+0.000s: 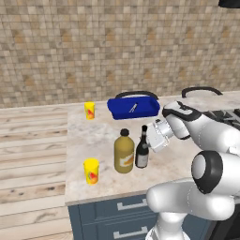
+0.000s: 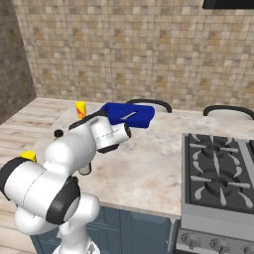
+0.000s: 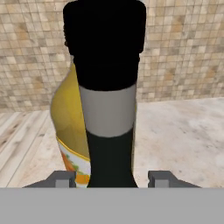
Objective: Place the drinks on the dining counter in a tight cluster.
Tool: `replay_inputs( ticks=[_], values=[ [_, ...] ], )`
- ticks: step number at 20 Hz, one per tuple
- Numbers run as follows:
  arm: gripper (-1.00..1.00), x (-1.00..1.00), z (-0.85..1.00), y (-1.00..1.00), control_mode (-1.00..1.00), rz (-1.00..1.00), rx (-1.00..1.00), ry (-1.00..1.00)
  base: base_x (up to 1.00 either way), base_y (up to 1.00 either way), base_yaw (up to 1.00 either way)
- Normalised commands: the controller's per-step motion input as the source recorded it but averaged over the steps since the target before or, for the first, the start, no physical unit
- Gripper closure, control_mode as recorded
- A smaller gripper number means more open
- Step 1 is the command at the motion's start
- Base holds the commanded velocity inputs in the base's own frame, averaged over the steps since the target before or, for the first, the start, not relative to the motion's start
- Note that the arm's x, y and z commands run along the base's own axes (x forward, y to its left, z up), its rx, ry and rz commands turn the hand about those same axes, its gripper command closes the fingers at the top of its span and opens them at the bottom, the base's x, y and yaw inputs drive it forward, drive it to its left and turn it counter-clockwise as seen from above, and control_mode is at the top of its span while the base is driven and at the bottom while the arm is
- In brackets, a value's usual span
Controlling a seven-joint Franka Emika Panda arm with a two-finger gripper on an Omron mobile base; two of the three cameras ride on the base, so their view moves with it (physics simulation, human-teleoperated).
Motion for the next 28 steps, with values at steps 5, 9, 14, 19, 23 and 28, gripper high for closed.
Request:
replay_inputs(
  ticks=[5, 9, 14, 19, 23, 28],
  values=[
    [-1.00, 0.00, 0.00, 0.00, -1.00, 0.00, 0.00, 0.00, 0.00, 0.00, 0.00],
    [-1.00, 0.00, 0.00, 0.00, -1.00, 0.00, 0.00, 0.00, 0.00, 0.00, 0.00],
    [-1.00, 0.00, 0.00, -0.02, -1.00, -0.01, 0.00, 0.00, 0.00, 0.00, 0.00],
    [-1.00, 0.00, 0.14, -0.22, -1.00, -0.04, 0.00, 0.00, 0.00, 0.00, 0.00],
    [-1.00, 0.00, 0.26, -0.19, -1.00, -0.07, 0.02, -0.02, 0.00, 0.00, 0.00],
    [-1.00, -0.01, 0.32, -0.17, -1.00, -0.09, 0.01, -0.01, 0.00, 0.00, 0.00]
  ],
)
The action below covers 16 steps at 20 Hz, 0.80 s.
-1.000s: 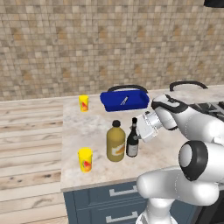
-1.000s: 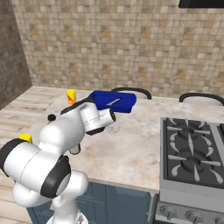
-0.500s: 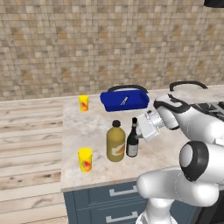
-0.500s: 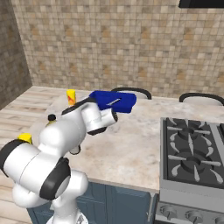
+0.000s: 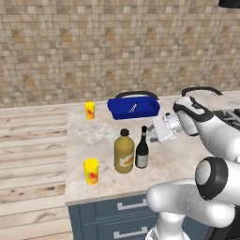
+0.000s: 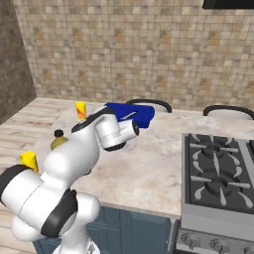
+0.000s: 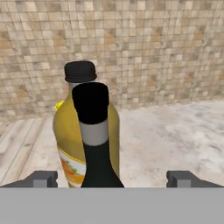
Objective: Place the drinks on the dining counter in a tight cluster.
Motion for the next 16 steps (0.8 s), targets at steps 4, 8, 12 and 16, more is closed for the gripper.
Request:
replay_inputs(
  ticks=[4, 8, 12, 16],
  values=[
    [-1.00, -0.14, 0.22, -0.25, -1.00, -0.15, 0.00, 0.00, 0.00, 0.00, 0.00],
    [-1.00, -0.19, 0.18, -0.24, -1.00, -0.16, 0.00, 0.00, 0.00, 0.00, 0.00],
    [-1.00, -0.02, 0.19, -0.16, -1.00, -0.17, -0.02, 0.06, 0.00, 0.00, 0.00],
    [-1.00, 0.04, 0.18, -0.03, -1.00, -0.19, -0.14, 0.20, 0.00, 0.00, 0.00]
  ],
)
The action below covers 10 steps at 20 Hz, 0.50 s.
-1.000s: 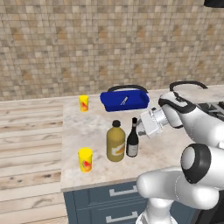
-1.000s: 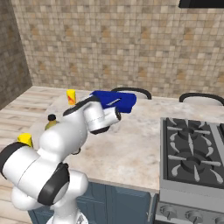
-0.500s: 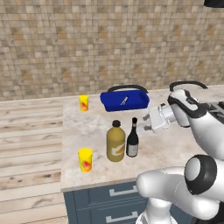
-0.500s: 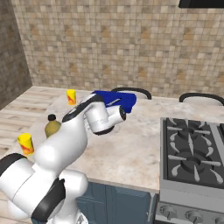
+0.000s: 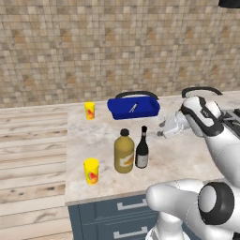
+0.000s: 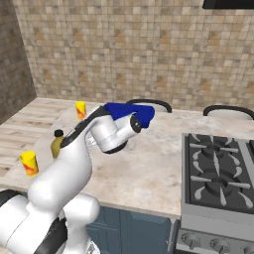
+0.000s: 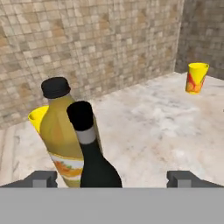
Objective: Place the drinks on the dining counter in a tight cluster.
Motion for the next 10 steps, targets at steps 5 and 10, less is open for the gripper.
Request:
replay_inputs(
  ticks=[5, 10],
  values=[
    [-1.00, 0.32, 0.11, 0.00, -1.00, -0.22, -0.27, 0.32, 0.00, 0.00, 0.00],
    [-1.00, 0.19, 0.28, -0.05, -1.00, -0.23, -0.23, 0.32, 0.00, 0.00, 0.00]
  ],
)
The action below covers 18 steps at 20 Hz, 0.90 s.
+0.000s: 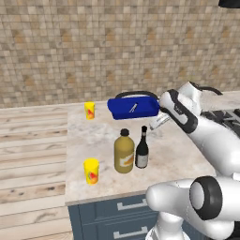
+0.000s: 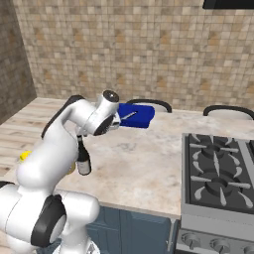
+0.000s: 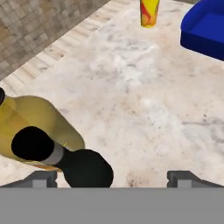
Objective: Place the drinks on the dining counter in a tight cluster.
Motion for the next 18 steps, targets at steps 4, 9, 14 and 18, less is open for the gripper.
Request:
replay_inputs(
  ticks=[4, 9, 14, 18],
  values=[
    [-1.00, -0.08, 0.63, -0.24, -1.00, -0.22, -0.01, 0.10, 0.00, 0.00, 0.00],
    [-1.00, -0.49, 0.53, -0.07, -1.00, -0.15, 0.00, 0.00, 0.00, 0.00, 0.00],
    [-1.00, -0.98, 0.07, -0.06, -1.00, -0.20, 0.00, -0.01, 0.00, 0.00, 0.00],
    [-1.00, -0.93, 0.00, -0.13, -1.00, -0.32, 0.00, 0.00, 0.00, 0.00, 0.00]
  ],
)
